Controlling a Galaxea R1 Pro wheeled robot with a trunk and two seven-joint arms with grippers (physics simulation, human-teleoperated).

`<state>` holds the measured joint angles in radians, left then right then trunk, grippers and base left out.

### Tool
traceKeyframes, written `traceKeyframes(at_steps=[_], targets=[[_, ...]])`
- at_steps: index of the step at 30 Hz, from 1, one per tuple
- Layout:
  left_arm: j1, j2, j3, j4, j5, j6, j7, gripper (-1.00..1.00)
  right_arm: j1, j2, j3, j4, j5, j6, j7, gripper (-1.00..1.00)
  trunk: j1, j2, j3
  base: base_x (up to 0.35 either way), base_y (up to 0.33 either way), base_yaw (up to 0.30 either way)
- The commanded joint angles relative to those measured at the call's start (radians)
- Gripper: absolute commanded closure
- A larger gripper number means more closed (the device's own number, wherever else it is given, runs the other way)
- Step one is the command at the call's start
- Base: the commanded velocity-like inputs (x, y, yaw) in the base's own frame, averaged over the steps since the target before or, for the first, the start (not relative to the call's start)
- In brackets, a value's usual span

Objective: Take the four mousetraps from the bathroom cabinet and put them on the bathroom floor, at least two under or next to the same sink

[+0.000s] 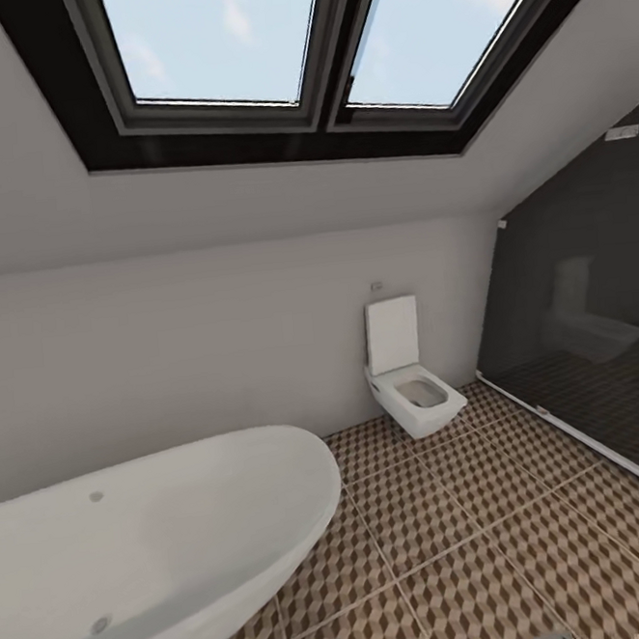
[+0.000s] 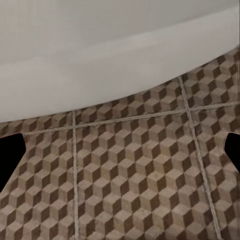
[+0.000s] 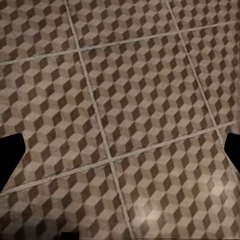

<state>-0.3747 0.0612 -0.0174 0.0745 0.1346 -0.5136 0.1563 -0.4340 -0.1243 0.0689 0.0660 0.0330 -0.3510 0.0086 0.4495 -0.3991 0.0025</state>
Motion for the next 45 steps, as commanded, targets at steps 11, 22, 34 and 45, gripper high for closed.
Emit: traceKeyframes(at_steps=[11,22,34,45], targets=[[-0.001,-0.001,-0.003,0.004,0.007,-0.006,-0.001,-1.00,-0.002,0.000,0.006,0.005,0.000,-0.006,0.001,-1.00,0.000,-0.001,0.000,0.000,0.000,-0.267],[-0.001,-0.001,-0.003,0.004,0.006,-0.005,-0.001,-1.00,-0.002,0.000,0.006,0.005,-0.001,-0.006,0.001,-1.00,0.000,-0.001,0.000,0.000,0.000,-0.267],[-0.001,-0.001,-0.003,0.004,0.006,-0.005,-0.001,-1.00,-0.002,0.000,0.006,0.005,-0.001,-0.006,0.001,-1.00,0.000,-0.001,0.000,0.000,0.000,-0.267],[-0.001,-0.001,-0.003,0.004,0.007,-0.005,-0.001,-1.00,-0.002,0.000,0.006,0.005,-0.001,-0.006,0.001,-1.00,0.000,-0.001,0.000,0.000,0.000,-0.267]])
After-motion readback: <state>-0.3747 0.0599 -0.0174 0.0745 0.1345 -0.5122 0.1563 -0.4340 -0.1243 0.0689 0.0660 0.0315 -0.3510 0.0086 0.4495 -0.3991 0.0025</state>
